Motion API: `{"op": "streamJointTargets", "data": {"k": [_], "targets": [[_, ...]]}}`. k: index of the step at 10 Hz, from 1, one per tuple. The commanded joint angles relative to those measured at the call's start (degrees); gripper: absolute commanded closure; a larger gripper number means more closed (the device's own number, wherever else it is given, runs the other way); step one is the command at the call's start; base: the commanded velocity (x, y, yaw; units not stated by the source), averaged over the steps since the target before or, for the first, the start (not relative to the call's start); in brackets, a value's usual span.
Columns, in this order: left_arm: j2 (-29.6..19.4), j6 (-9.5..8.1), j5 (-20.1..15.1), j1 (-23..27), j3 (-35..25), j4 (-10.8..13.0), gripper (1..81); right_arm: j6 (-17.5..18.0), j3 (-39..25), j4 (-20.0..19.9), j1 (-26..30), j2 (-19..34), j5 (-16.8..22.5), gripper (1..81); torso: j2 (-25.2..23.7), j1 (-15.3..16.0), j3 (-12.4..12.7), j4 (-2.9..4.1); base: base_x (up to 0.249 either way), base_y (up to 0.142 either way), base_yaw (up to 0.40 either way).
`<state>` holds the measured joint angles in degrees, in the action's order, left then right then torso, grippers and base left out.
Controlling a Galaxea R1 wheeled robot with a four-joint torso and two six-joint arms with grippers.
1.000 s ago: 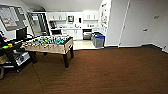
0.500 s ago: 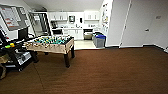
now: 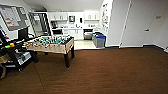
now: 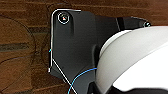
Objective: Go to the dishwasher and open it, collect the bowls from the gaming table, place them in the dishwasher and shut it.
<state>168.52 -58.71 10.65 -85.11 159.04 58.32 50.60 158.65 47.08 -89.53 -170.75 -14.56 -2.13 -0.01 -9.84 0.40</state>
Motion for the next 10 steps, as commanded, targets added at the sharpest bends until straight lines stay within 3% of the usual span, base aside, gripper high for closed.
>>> {"op": "streamJointTargets", "data": {"k": [1, 4, 10], "targets": [[-0.9, -0.09, -1.25, 2.01, -0.04, 0.04, 81.1, 0.02, -0.19, 0.56, 1.5, 0.12, 1.37, 81.1, 0.0, 0.01, 0.0, 0.0, 0.0, 0.0, 0.0], [-0.82, -0.01, -1.16, 2.01, -0.04, 0.13, 81.1, 0.02, -0.19, 0.56, 1.41, 0.12, 1.37, 81.1, 0.0, 0.01, 0.0, 0.0, 0.0, 0.0, 0.0], [-0.82, 0.0, -1.16, 2.01, -0.04, 0.13, 81.1, 0.02, -0.19, 0.56, 1.32, 0.12, 1.37, 81.1, -0.02, 0.03, 0.02, 0.0, 0.089, 0.0, 0.0]]}}
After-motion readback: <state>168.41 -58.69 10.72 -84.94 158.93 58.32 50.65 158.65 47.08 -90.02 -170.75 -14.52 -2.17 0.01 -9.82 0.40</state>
